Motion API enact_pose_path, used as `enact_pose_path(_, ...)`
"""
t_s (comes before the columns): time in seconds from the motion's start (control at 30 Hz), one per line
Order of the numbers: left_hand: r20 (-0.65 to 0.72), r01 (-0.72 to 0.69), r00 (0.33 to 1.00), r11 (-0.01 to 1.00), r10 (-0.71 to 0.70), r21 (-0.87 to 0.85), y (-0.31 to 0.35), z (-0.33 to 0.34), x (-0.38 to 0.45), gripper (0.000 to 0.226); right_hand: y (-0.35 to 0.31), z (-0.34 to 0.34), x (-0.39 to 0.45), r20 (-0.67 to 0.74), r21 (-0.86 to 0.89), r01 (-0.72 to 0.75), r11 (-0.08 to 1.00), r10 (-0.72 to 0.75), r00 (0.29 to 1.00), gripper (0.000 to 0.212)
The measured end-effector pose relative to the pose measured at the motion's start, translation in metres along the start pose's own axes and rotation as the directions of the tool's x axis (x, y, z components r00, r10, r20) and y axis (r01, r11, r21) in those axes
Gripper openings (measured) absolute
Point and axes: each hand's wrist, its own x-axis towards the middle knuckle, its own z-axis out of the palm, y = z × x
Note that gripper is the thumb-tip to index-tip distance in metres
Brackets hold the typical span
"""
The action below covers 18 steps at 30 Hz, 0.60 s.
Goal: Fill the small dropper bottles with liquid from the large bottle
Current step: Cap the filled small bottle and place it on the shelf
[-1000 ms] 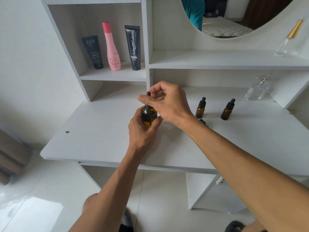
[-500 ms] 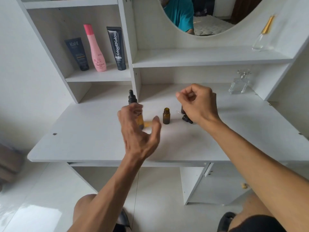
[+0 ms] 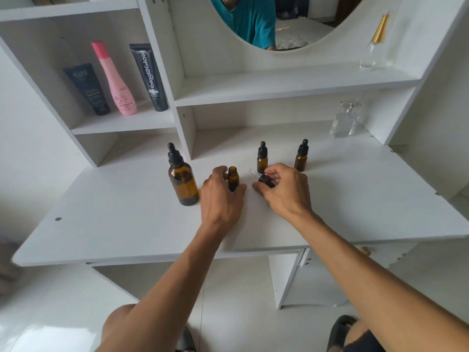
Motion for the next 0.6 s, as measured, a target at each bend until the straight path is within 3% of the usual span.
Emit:
enact_pose_path(0.23, -0.040, -0.016, 0.999, 1.000, 0.016, -0.003, -0.007, 0.004, 0.002, 0.041, -0.002, -0.004, -0.001, -0.017, 0.079, 0.026, 0.997, -0.024, 1.000, 0.027)
enact_pose_path(0.37, -0.038, -0.030, 0.999, 1.000, 0.030, 0.000, -0.011, 0.006, 0.004, 0.036, -0.021, -0.023, -0.001, 0.021, 0.149, 0.137, 0.979, -0.142, 0.990, 0.025)
enact_pose_path(0.6, -0.030, -0.045, 0.999, 0.998, 0.043, -0.047, -0.014, 0.009, 0.005, 0.033, -0.055, -0.044, 0.015, 0.215, -0.085, 0.295, 0.952, -0.271, 0.938, 0.022)
